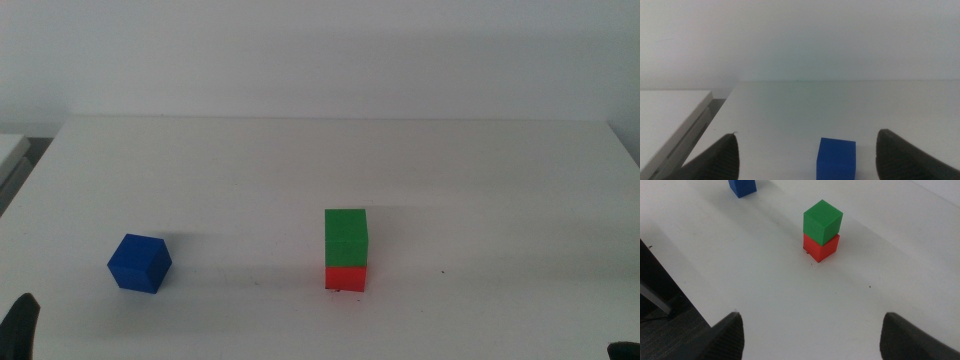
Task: Stack red cubes first, then green, then blue cubes in a specific spot.
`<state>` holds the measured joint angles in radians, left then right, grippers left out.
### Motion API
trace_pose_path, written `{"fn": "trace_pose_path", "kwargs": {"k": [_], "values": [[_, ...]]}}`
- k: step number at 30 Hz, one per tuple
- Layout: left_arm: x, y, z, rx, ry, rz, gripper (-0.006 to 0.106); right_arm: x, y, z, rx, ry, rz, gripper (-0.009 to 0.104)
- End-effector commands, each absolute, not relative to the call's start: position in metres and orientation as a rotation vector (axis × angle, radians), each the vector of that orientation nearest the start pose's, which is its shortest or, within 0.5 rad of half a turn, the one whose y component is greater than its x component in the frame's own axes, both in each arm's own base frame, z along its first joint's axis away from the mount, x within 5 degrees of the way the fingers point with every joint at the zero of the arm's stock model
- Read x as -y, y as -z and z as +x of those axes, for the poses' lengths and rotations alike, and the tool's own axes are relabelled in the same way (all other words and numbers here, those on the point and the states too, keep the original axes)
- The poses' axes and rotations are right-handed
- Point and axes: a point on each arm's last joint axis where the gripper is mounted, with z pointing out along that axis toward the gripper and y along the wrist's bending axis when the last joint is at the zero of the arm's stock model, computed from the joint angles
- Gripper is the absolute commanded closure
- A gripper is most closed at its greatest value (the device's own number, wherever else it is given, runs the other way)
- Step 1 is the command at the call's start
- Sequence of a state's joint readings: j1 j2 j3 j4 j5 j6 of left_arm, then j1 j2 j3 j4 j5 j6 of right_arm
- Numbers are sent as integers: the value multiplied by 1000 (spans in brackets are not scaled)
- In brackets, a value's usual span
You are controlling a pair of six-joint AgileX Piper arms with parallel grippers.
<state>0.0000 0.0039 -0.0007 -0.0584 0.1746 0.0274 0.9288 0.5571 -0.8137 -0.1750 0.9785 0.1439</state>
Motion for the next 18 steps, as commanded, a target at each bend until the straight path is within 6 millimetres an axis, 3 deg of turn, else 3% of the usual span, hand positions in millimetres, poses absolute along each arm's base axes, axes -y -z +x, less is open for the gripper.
{"fn": "trace_pose_path", "kwargs": {"k": [1, 5, 9, 11, 14, 18], "values": [[1, -199, 56, -1644, 31, -18, 7, -57, -357, 60, -2025, -373, -878, 8], [1, -204, 56, -1651, 23, -11, 7, -57, -357, 60, -2027, -377, -878, 8], [3, -260, 72, -1866, 81, -37, 7, -57, -357, 60, -2027, -377, -878, 8], [6, -290, 87, -2049, 112, -34, 7, -57, -357, 60, -2027, -377, -878, 8], [8, -317, 114, -2260, 137, -26, 7, -57, -357, 60, -2027, -377, -878, 8], [13, -323, 158, -2506, 210, -40, 7, -57, -357, 60, -2027, -377, -878, 8]]}}
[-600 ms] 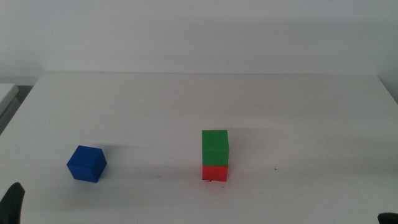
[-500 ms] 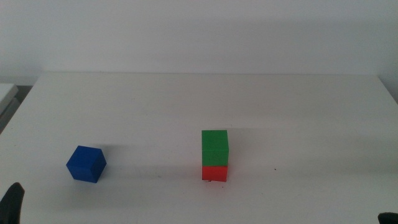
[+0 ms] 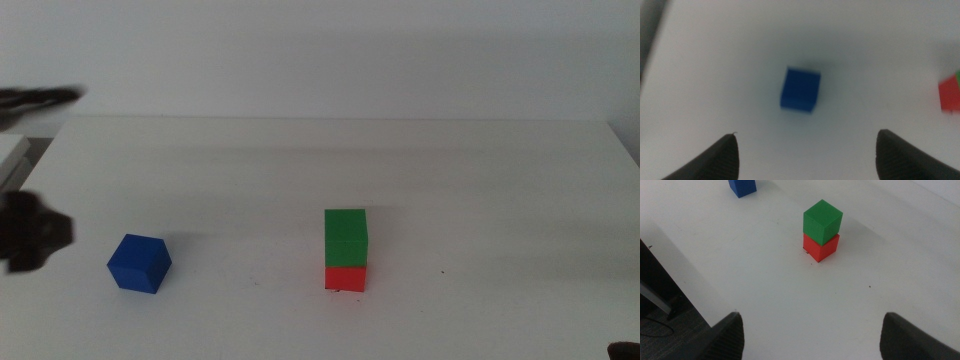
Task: Stack red cubes first, then green, then blue cubes in a specific spot.
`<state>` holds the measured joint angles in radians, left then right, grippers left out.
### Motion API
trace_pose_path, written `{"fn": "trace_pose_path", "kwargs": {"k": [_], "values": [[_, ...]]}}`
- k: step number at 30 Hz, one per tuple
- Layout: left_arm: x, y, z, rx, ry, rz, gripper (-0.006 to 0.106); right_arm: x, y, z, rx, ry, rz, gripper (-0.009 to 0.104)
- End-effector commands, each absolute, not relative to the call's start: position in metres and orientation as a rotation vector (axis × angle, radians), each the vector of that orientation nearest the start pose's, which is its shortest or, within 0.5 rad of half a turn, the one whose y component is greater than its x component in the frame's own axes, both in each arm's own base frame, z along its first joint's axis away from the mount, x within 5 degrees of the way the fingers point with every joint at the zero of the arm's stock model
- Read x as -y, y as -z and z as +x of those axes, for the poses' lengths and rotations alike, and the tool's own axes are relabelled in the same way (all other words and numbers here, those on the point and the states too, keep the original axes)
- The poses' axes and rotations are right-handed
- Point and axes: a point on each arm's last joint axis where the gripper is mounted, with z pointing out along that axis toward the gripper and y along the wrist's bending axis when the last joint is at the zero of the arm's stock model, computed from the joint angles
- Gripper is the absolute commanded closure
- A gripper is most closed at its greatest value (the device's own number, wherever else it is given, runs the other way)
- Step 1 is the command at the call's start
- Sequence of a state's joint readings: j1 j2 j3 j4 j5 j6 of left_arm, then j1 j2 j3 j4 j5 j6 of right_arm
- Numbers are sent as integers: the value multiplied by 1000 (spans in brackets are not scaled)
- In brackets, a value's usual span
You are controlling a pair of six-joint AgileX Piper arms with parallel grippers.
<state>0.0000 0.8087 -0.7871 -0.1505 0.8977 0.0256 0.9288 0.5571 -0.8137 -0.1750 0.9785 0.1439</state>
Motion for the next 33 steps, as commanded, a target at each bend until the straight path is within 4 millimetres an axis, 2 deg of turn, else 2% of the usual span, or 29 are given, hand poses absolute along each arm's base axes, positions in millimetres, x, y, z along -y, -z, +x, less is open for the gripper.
{"fn": "trace_pose_path", "kwargs": {"k": [1, 4, 9, 14, 17, 23, 33], "values": [[13, -321, 170, -2555, 212, -31, 7, -57, -357, 60, -2027, -377, -878, 8], [14, -310, 200, -2682, 224, -36, 7, -57, -357, 60, -2027, -377, -878, 8], [24, -289, 242, -2753, 222, 29, 7, -57, -357, 60, -2027, -377, -878, 8], [36, -281, 282, -2828, 105, 168, 7, -57, -357, 60, -2027, -377, -878, 8], [40, -266, 300, -2877, 84, 224, 7, -57, -357, 60, -2027, -377, -878, 8], [42, -226, 321, -2959, 72, 260, 7, -57, -357, 60, -2027, -377, -878, 8], [39, -181, 340, -3004, 38, 262, 7, -57, -357, 60, -2027, -377, -878, 8]]}}
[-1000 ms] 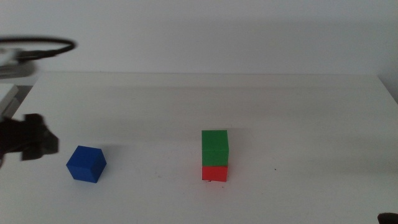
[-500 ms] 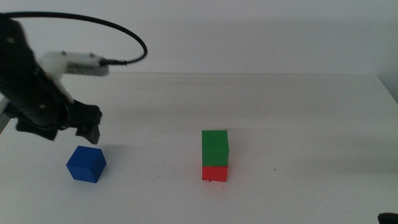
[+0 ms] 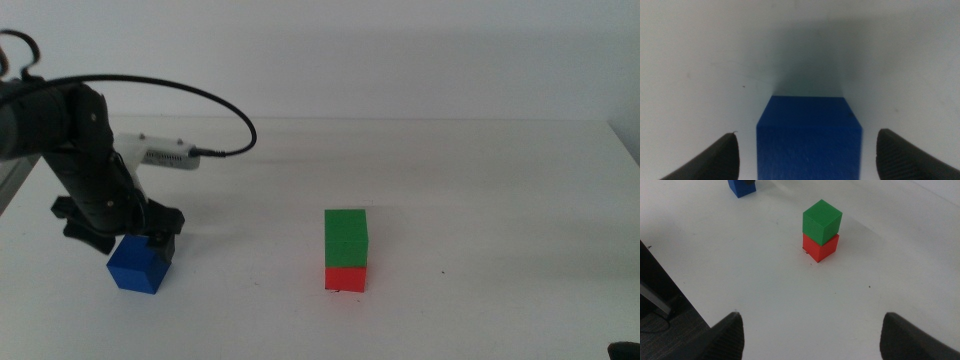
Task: Stack red cubes first, then green, then blue cubes in a specific spot.
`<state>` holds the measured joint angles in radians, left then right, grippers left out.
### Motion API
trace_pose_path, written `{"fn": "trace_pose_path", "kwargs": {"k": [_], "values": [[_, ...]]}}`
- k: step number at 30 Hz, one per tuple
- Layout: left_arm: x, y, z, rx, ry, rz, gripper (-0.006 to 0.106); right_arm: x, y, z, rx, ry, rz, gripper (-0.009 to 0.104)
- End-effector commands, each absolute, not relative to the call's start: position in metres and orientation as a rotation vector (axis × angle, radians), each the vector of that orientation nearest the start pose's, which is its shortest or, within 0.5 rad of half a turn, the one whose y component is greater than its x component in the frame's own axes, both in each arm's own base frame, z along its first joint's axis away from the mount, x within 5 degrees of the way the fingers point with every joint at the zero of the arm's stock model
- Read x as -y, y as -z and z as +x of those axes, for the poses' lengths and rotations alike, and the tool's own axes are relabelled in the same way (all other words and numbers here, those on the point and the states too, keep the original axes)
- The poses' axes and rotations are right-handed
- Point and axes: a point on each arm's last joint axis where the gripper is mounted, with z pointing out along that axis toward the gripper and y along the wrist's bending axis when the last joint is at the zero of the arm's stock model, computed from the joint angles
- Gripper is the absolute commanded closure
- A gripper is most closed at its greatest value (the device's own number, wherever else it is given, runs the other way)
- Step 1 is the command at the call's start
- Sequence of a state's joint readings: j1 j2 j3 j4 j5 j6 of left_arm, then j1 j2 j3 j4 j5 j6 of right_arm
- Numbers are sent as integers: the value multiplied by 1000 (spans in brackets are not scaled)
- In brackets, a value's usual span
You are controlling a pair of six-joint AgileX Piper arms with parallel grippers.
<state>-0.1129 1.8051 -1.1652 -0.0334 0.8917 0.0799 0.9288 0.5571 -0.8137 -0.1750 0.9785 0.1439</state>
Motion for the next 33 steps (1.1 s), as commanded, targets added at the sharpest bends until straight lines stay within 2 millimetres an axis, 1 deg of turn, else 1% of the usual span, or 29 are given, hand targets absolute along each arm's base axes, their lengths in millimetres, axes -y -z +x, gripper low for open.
{"fn": "trace_pose_path", "kwargs": {"k": [1, 4, 6, 7, 9, 10, 12, 13, 14, 17, 18, 20, 21, 22, 24, 25, 26, 28, 30, 33], "values": [[39, -177, 341, -3018, 43, 256, 7, -57, -357, 60, -2027, -377, -878, 8], [36, -168, 342, -3043, 47, 239, 11, -57, -357, 60, -2027, -377, -878, 8], [36, -167, 342, -3045, 49, 238, 19, -57, -357, 60, -2027, -377, -878, 8], [36, -167, 342, -3045, 51, 236, 27, -57, -357, 60, -2027, -377, -878, 8], [37, -169, 342, -3043, 66, 219, 47, -57, -357, 60, -2027, -377, -878, 8], [38, -173, 341, -3040, 76, 187, 60, -57, -357, 60, -2027, -377, -878, 8], [41, -186, 338, -3045, 85, 110, 86, -57, -357, 60, -2027, -377, -878, 8], [45, -198, 335, -3032, 82, 109, 98, -57, -357, 60, -2027, -377, -878, 8], [53, -213, 333, -3006, 72, 108, 102, -57, -357, 60, -2027, -377, -878, 8], [90, -264, 323, -2892, 6, 109, 102, -57, -357, 60, -2027, -377, -878, 8], [103, -277, 321, -2864, -18, 111, 102, -57, -357, 60, -2027, -377, -878, 8], [139, -304, 312, -2826, -16, 103, 102, -57, -357, 60, -2027, -377, -878, 8], [157, -315, 307, -2817, 16, 76, 102, -57, -357, 60, -2027, -377, -878, 8], [172, -323, 304, -2810, 47, 49, 102, -57, -357, 60, -2027, -377, -878, 8], [209, -337, 300, -2762, 151, 1, 102, -57, -357, 60, -2027, -377, -878, 8], [222, -339, 301, -2750, 171, 5, 102, -57, -357, 60, -2027, -377, -878, 8], [236, -342, 298, -2736, 191, 48, 102, -57, -357, 60, -2027, -377, -878, 8], [253, -343, 298, -2729, 229, 61, 102, -57, -357, 60, -2027, -377, -878, 8], [263, -337, 303, -2750, 263, 53, 102, -57, -357, 60, -2027, -377, -878, 8], [270, -324, 309, -2788, 265, 24, 102, -57, -357, 60, -2027, -377, -878, 8]]}}
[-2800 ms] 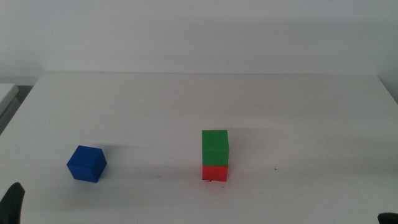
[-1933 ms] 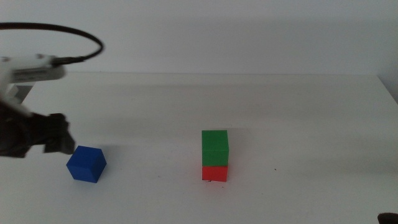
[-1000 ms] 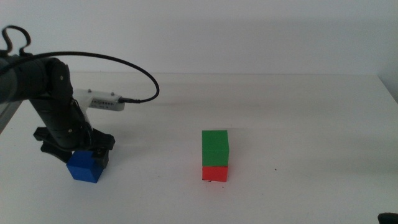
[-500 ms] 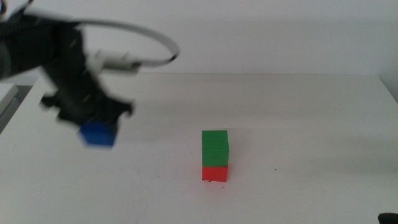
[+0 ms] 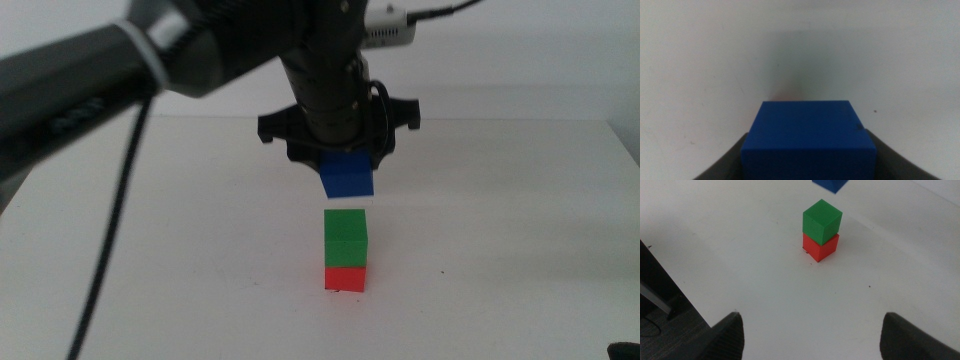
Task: Stack red cubes first, then green, then blue cubes in a specific spot.
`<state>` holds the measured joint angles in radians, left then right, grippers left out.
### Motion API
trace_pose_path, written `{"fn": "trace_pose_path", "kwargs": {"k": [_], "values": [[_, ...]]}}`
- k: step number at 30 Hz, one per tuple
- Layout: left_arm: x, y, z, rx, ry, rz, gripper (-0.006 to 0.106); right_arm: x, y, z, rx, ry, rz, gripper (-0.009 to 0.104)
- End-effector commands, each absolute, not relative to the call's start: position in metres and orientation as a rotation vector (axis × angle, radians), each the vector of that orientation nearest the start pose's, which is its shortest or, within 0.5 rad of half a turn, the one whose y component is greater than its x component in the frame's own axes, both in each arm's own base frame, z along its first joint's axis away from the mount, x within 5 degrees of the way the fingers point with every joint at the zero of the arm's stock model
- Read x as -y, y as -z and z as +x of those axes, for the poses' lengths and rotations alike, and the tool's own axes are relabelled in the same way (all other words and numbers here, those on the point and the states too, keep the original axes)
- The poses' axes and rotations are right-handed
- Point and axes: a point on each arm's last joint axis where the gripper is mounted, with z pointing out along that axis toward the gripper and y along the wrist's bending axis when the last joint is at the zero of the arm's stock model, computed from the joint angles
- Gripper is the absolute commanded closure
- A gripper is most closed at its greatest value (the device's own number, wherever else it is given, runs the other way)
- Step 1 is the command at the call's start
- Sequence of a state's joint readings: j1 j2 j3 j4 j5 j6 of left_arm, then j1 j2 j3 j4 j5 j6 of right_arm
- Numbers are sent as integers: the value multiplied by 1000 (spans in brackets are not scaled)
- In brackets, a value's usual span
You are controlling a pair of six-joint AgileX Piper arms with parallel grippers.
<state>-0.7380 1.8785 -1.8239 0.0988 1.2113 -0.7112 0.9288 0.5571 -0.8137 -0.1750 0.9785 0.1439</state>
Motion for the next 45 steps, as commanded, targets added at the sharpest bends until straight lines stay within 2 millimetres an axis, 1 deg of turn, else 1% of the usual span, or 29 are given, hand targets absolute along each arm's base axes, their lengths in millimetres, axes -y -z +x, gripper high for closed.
{"fn": "trace_pose_path", "kwargs": {"k": [1, 3, 6, 11, 15, 20, 25, 33, 36, 37, 38, 39, 40, 44, 45], "values": [[271, -321, 310, -2792, 255, 20, 102, -57, -357, 60, -2027, -377, -878, 8], [272, -314, 312, -2806, 242, -2, 102, -57, -357, 60, -2027, -377, -878, 8], [274, -309, 314, -2818, 239, -51, 102, -57, -357, 60, -2027, -377, -878, 8], [277, -301, 316, -2842, 237, -58, 102, -57, -357, 60, -2027, -377, -878, 8], [277, -291, 314, -2872, 214, -86, 102, -57, -357, 60, -2027, -377, -878, 8], [277, -285, 315, -2883, 197, -85, 102, -57, -357, 60, -2027, -377, -878, 8], [280, -270, 319, -2911, 158, -77, 102, -57, -357, 60, -2027, -377, -878, 8], [283, -260, 321, -2932, 140, -49, 102, -57, -357, 60, -2027, -377, -878, 8], [283, -260, 321, -2936, 146, -51, 99, -57, -357, 60, -2027, -377, -878, 8], [283, -260, 321, -2936, 146, -51, 86, -57, -357, 60, -2027, -377, -878, 8], [283, -260, 321, -2936, 146, -51, 71, -57, -357, 60, -2027, -377, -878, 8], [283, -260, 321, -2936, 145, -43, 53, -57, -357, 60, -2027, -377, -878, 8], [283, -260, 321, -2933, 139, -27, 39, -57, -357, 60, -2027, -377, -878, 8], [283, -260, 321, -2928, 127, 36, 16, -57, -357, 60, -2028, -378, -876, 8], [283, -260, 321, -2928, 127, 36, 11, -57, -357, 60, -2028, -378, -876, 8]]}}
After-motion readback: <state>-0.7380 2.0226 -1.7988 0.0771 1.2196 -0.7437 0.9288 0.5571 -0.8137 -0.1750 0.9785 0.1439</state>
